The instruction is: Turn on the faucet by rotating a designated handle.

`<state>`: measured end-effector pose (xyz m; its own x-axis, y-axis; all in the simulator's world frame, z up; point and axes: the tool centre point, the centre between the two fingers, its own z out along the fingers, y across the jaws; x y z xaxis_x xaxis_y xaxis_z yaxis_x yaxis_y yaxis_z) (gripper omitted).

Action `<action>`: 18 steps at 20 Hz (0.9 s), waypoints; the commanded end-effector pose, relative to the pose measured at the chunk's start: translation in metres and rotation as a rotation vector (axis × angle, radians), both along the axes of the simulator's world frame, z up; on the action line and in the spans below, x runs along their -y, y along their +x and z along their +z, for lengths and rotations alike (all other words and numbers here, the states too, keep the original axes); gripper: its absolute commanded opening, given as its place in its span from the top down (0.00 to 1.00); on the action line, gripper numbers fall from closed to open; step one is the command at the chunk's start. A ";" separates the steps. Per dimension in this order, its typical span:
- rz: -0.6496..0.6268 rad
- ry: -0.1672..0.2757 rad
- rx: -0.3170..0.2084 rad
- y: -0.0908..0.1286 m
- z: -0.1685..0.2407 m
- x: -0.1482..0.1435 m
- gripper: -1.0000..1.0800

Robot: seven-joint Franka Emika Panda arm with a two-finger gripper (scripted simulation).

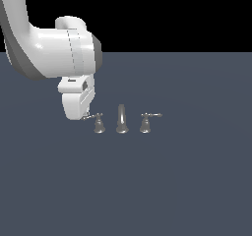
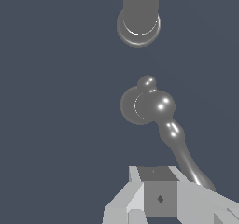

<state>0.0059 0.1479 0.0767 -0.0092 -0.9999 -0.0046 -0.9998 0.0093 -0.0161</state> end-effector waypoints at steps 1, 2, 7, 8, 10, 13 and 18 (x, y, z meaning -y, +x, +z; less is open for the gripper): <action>0.003 -0.005 -0.013 -0.014 0.000 0.002 1.00; 0.004 -0.005 -0.013 -0.018 0.000 0.002 1.00; 0.008 -0.005 -0.015 -0.035 0.000 0.003 1.00; 0.009 -0.005 -0.016 -0.038 0.000 0.004 1.00; -0.007 0.001 0.002 -0.024 0.000 0.010 1.00; -0.003 0.000 -0.003 -0.032 0.000 0.017 1.00; 0.003 -0.003 -0.010 -0.046 0.000 0.031 1.00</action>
